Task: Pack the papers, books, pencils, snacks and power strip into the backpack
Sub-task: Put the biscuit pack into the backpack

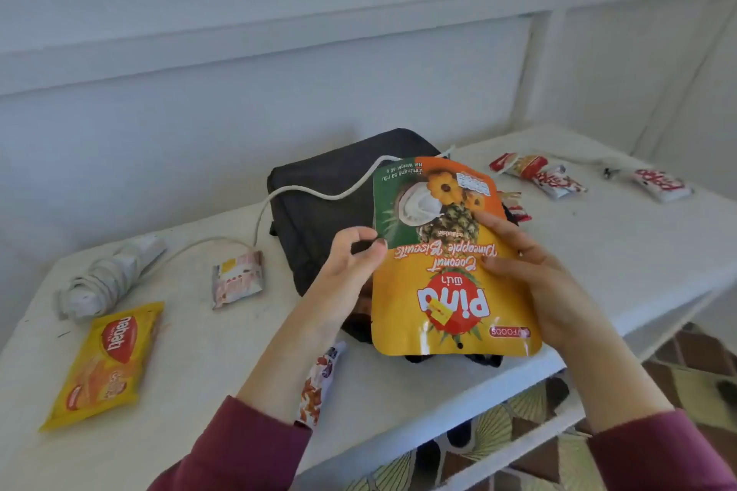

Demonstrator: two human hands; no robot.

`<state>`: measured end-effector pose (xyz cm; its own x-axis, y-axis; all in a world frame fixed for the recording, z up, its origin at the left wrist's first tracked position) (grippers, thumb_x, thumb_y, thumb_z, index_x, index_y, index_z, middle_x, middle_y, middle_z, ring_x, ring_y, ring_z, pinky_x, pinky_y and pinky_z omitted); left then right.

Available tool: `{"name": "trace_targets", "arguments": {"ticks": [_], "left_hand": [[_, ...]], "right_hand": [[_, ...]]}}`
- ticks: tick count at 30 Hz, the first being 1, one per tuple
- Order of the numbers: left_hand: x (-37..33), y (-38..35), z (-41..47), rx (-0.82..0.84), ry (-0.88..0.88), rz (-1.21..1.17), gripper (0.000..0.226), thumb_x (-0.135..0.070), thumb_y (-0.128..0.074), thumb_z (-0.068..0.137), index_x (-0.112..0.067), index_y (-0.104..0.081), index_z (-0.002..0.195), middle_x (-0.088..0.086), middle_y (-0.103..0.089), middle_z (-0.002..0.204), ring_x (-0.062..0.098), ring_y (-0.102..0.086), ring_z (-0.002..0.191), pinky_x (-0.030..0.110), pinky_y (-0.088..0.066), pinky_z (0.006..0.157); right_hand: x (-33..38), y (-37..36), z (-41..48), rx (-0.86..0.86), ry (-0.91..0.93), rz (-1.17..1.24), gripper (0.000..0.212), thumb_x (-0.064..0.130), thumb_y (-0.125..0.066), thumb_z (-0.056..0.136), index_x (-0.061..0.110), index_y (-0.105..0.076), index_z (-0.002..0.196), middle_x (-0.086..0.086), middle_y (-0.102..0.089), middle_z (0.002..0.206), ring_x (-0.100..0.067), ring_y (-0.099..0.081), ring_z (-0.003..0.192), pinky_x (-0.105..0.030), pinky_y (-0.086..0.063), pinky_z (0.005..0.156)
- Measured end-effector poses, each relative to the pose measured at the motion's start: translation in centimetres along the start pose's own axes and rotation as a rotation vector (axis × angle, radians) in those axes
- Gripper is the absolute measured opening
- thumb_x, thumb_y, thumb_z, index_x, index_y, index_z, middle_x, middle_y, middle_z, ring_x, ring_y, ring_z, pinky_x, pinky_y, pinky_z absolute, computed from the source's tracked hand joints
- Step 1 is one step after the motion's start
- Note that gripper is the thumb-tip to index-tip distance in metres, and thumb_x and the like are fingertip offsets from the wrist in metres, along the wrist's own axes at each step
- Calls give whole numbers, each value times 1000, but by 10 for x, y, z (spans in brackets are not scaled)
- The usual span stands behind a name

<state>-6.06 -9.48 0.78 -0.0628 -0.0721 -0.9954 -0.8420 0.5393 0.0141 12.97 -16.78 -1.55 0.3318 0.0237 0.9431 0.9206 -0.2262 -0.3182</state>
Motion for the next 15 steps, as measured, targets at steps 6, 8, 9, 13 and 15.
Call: {"name": "trace_targets", "arguments": {"ticks": [6,8,9,13,15], "left_hand": [[24,-33,-8,343,103,236,42,-30,-34,100,-6,-53,71,1,-71,79,17,-66,75,32,-53,64],[29,-31,-8,295,-66,443,28,-18,-44,98,-17,-64,77,-11,-71,92,2,-63,94,29,-49,87],[29,-28,-4,223,-150,540,24,-16,-48,95,-25,-66,81,-17,-69,100,-3,-59,101,22,-45,92],[13,-19,17,5,-605,972,23,-9,-63,84,-28,-63,96,-19,-55,124,-6,-44,120,17,-28,105],[12,-12,36,-32,-709,1183,27,-4,-67,79,-23,-61,96,-7,-53,132,11,-41,129,32,-19,110]], "right_hand": [[-15,71,-25,-118,-15,175,47,6,-60,71,31,-66,111,-8,-68,112,-34,-69,86,-43,-58,61],[-17,84,-32,-130,-15,216,47,5,-61,70,31,-67,109,-7,-68,112,-34,-69,84,-43,-58,61],[-17,89,-34,-129,-14,231,48,5,-62,68,30,-67,109,-8,-67,114,-34,-69,85,-42,-58,61],[-18,99,-39,-112,-27,267,54,9,-74,63,29,-65,112,-10,-66,115,-35,-68,85,-42,-58,61],[-18,98,-38,-93,-22,280,63,13,-85,53,29,-65,111,-9,-67,113,-35,-68,86,-42,-58,62]]}}
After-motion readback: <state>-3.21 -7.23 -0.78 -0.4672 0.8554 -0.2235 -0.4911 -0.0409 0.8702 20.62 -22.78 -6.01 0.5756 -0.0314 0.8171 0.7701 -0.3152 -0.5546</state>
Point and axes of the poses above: each hand's wrist, its own z-axis towards the middle knuckle, its own y-axis out of the back of the hand, x = y × z, the point moved 6 cm from there along z, towards the middle knuckle
